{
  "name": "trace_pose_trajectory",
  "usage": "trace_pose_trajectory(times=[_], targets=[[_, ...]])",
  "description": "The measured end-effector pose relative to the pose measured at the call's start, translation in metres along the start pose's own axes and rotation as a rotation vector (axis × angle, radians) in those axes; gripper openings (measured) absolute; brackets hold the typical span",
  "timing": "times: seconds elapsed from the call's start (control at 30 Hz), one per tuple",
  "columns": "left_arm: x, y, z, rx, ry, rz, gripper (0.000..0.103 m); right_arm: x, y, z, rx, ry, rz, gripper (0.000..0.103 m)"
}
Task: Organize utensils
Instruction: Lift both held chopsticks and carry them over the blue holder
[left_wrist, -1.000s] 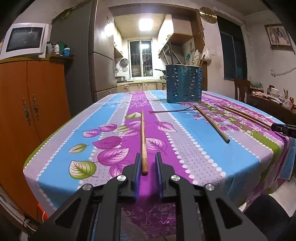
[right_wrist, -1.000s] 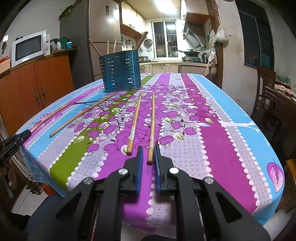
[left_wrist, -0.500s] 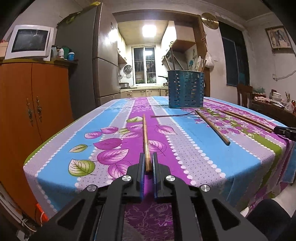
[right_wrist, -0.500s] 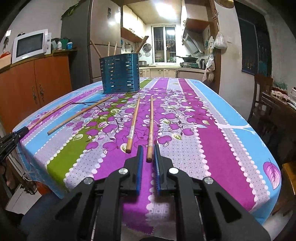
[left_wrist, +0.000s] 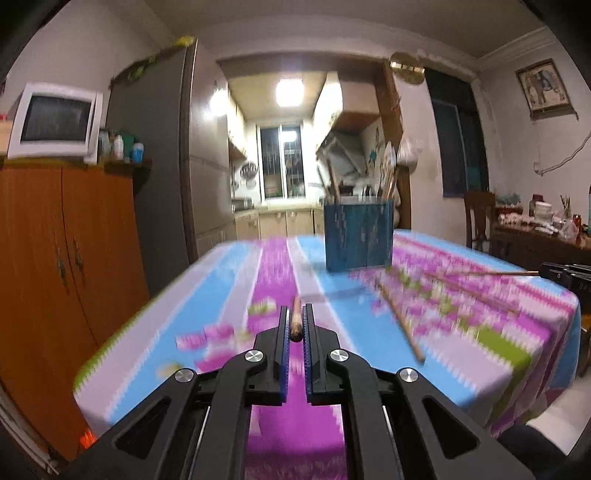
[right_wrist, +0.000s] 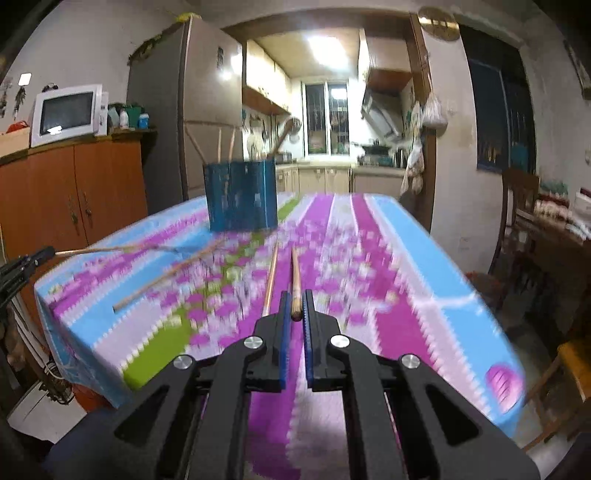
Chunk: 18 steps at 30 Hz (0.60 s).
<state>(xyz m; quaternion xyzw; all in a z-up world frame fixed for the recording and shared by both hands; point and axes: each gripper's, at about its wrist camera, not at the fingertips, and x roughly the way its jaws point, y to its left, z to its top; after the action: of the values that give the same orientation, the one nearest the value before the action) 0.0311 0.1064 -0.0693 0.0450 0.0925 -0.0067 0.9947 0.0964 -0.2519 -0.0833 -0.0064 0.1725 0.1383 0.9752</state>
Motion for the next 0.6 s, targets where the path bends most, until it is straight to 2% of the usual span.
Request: trace_pose_trajectory(times=[0.17,0.27,0.43,0.6], targets=[[0.003,0.001,0.053,0.024,-0.093,-0.011,0.008,-0.012,0.002,0.047,-0.067,-0.078,0.000,0.005],[0.018,0.000,0.087,0.032,-0.114,-0.025,0.008,-0.011,0.007,0.082,-0.114,-0.122,0.007,0.005],[0.052,-0.003,0.131,0.048,-0.090,-0.064,0.008,0.001,0.013,0.127,-0.169,-0.131,0.020,0.004],[0.075,-0.003,0.165,0.053,-0.074,-0.078,0.008,0.024,0.012,0.164,-0.175,-0.095,0.057,0.004]])
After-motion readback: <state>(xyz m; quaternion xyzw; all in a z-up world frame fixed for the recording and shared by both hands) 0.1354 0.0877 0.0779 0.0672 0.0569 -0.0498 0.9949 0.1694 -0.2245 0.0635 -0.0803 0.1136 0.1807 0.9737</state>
